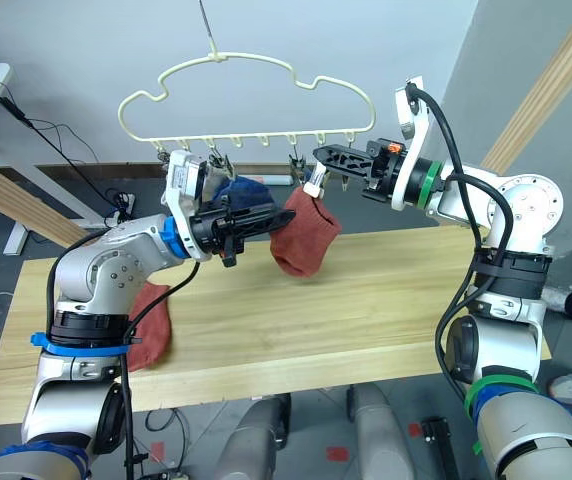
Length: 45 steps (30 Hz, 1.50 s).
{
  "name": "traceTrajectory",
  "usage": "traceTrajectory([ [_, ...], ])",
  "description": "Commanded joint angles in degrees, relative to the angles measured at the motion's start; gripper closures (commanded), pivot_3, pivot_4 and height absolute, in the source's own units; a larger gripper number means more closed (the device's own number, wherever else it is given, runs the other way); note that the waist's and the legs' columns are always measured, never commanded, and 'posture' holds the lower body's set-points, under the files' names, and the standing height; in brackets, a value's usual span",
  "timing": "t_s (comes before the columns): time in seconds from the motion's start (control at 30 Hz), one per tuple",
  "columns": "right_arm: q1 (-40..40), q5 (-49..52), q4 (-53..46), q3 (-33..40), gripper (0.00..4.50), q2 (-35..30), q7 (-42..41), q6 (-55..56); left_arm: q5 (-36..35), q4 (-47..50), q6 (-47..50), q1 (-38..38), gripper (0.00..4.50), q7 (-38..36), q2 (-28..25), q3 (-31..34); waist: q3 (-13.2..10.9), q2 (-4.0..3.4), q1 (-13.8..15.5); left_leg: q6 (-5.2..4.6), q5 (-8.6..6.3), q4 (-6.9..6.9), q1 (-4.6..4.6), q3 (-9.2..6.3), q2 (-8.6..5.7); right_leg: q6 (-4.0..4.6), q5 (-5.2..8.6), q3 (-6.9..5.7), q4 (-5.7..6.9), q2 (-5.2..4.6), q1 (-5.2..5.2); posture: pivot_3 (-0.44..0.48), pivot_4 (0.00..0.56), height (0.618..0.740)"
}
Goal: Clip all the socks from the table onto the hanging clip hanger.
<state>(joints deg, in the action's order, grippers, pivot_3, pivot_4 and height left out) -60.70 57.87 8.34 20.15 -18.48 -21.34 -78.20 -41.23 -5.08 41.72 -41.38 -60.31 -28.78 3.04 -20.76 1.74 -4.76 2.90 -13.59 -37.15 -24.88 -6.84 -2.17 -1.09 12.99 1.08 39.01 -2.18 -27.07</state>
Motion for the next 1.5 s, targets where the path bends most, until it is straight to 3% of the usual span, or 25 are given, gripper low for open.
traceTrajectory([
  [0.03, -0.4, 2.2, -2.7, 0.3, 4.19, 0.2, -0.4, -0.6, -0.1, 0.9, -1.1, -1.2, 4.49, -0.6, 0.4, 0.5, 0.0, 0.00, 0.0, 0.00, 0.00, -0.01, 0.00, 0.00, 0.00, 0.00, 0.00, 0.00, 0.00, 0.00, 0.00, -0.068, 0.374, 0.740],
  [0.33, 0.2, 1.3, -3.4, -0.7, 4.19, 0.5, -0.8, 0.1, -0.2, 0.6, -0.7, -1.9, 4.49, -0.2, 1.0, 1.1, 0.0, 0.00, 0.0, 0.00, 0.00, -0.02, 0.00, 0.00, 0.00, 0.00, 0.00, 0.00, 0.02, 0.00, 0.00, -0.064, 0.377, 0.740],
  [0.43, 0.4, 1.7, -3.4, -0.8, 3.48, 0.4, -1.0, 0.1, -0.4, 0.6, -0.6, -2.0, 4.50, -0.2, 1.0, 1.1, 0.0, 0.00, 0.0, 0.00, 0.00, -0.03, 0.00, 0.00, 0.00, 0.00, 0.00, 0.00, 0.03, 0.00, 0.00, -0.065, 0.376, 0.740],
  [0.73, 1.4, 1.3, -4.7, -1.1, 0.30, -1.1, -1.2, 0.1, 0.0, 0.1, -0.7, -2.7, 4.50, 0.0, 1.1, 0.9, 0.0, 0.00, 0.0, 0.00, 0.00, -0.07, 0.00, -0.01, -0.01, 0.00, 0.00, -0.01, 0.06, 0.00, 0.00, -0.067, 0.381, 0.740],
  [0.8, 4.0, 0.6, -9.3, -2.2, 0.03, -4.1, -1.5, -0.4, 0.5, -0.1, -1.1, -2.6, 4.50, 0.3, 1.2, 0.8, 0.0, 0.00, 0.1, 0.00, 0.00, -0.07, 0.00, -0.01, -0.01, 0.00, 0.00, -0.01, 0.05, 0.00, 0.00, -0.066, 0.380, 0.740],
  [0.93, 10.3, -0.7, -19.4, -3.8, 0.03, -8.7, 0.2, 0.4, 1.6, -0.4, -1.5, -2.1, 4.50, 1.2, 1.5, 0.5, 0.0, 0.00, 0.3, -0.01, 0.00, -0.07, -0.06, -0.03, -0.06, -0.01, 0.00, -0.03, -0.01, 0.00, 0.01, -0.072, 0.382, 0.740],
  [1.1, 17.1, -2.4, -30.4, -3.4, 0.00, -7.2, 7.3, 2.8, 2.1, -1.4, -1.2, -2.2, 3.13, 1.0, 1.1, 0.9, 0.0, 0.01, -0.1, 0.00, 0.00, -0.15, -0.04, -0.02, 0.00, -0.02, -0.01, -0.01, 0.10, 0.00, 0.01, -0.083, 0.383, 0.740],
  [1.3, 20.6, -15.4, -37.7, -10.9, 0.00, -5.3, 15.5, 12.8, 1.3, 1.9, 1.0, 0.1, 1.43, 2.3, -2.6, 3.4, 0.0, 0.01, -0.4, 0.00, 0.00, -0.48, 0.00, -0.01, 0.01, -0.04, 0.01, 0.04, 0.48, 0.07, -0.01, -0.089, 0.372, 0.740],
  [1.43, 22.9, -24.8, -41.3, -16.3, 0.00, -4.2, 20.6, 18.7, -2.1, 9.2, 4.7, 3.2, 0.24, 5.0, -5.6, 7.0, 0.0, 0.01, -0.2, 0.01, 0.00, -0.71, -0.01, -0.10, 0.00, -0.05, 0.01, 0.01, 0.56, 0.10, 0.02, -0.088, 0.365, 0.740],
  [1.5, 23.6, -28.9, -42.5, -19.2, 0.00, -2.5, 23.5, 20.7, -4.4, 14.4, 6.1, 4.1, 0.01, 7.0, -6.1, 8.8, 0.0, 0.01, -0.2, 0.01, 0.01, -0.74, -0.02, -0.09, -0.01, -0.08, -0.01, 0.03, 0.55, 0.08, 0.02, -0.083, 0.362, 0.740],
])
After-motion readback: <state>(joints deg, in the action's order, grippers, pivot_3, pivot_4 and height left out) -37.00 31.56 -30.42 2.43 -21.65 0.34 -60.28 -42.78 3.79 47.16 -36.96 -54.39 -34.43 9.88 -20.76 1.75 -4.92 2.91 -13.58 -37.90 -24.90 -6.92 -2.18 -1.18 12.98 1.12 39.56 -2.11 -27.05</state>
